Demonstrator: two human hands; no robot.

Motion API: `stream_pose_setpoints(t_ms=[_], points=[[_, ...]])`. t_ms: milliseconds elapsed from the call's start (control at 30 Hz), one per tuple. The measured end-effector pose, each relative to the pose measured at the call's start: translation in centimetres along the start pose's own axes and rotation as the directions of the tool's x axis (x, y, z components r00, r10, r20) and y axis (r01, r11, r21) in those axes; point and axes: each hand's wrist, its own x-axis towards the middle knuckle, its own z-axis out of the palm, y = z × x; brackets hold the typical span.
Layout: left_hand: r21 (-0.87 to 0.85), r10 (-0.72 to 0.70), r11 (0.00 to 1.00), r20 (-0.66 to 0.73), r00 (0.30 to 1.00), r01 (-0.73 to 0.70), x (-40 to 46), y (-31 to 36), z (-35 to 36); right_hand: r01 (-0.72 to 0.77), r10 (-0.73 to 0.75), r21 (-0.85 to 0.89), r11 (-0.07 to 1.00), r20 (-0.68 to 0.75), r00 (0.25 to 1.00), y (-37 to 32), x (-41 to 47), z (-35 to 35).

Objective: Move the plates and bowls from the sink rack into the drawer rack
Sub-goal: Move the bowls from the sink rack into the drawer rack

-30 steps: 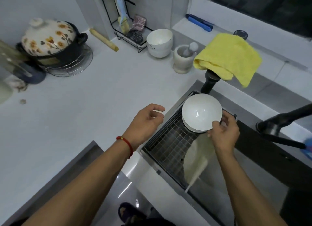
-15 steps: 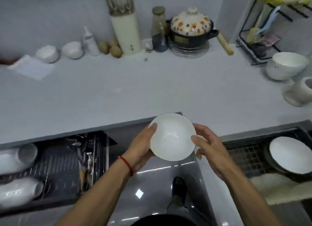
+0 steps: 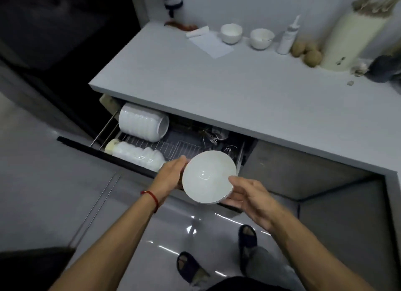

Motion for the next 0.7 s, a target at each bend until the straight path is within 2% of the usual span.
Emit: stream_pose_setpoints(t_ms=[67, 167, 333, 433, 500, 600, 700], points=[[0.062, 0.022, 0.998, -0.067, 0.998, -0.017, 1.6, -1.6, -3.7, -0.009, 0.006, -0.076, 0.997, -0.042, 0.999, 0.0, 1.7, 2.0], [0.207, 0.077, 0.978, -0.207, 0.975, -0.033, 3.4, -3.1, -8.9, -0.036, -0.001, -0.204, 0.978, -0.178, 0.984, -1.1, 5.4, 3.6], [0.423, 0.100, 0.906, -0.243, 0.965, 0.013, 6.3, -4.2, -14.6, -0.104, -0.022, -0.447, 0.889, -0.268, 0.963, -1.8, 14.8, 6.9], [0.502, 0.122, 0.864, -0.277, 0.953, 0.036, 8.9, -4.4, -16.8, -0.219, 0.063, -0.525, 0.822, -0.299, 0.952, -0.2, 21.0, 9.2], [0.624, 0.090, 0.775, -0.264, 0.960, 0.099, 11.1, -4.8, -18.1, -0.313, 0.143, -0.534, 0.785, -0.335, 0.931, 1.3, 24.2, 10.4], [0.779, -0.045, 0.589, -0.235, 0.971, 0.216, 14.4, -5.8, -19.5, -0.372, 0.209, -0.482, 0.793, -0.358, 0.910, 3.7, 28.0, 11.5], [0.825, -0.116, 0.507, -0.220, 0.968, 0.249, 17.1, -7.1, -19.7, -0.398, 0.236, -0.434, 0.809, -0.379, 0.895, 5.6, 31.0, 12.1]])
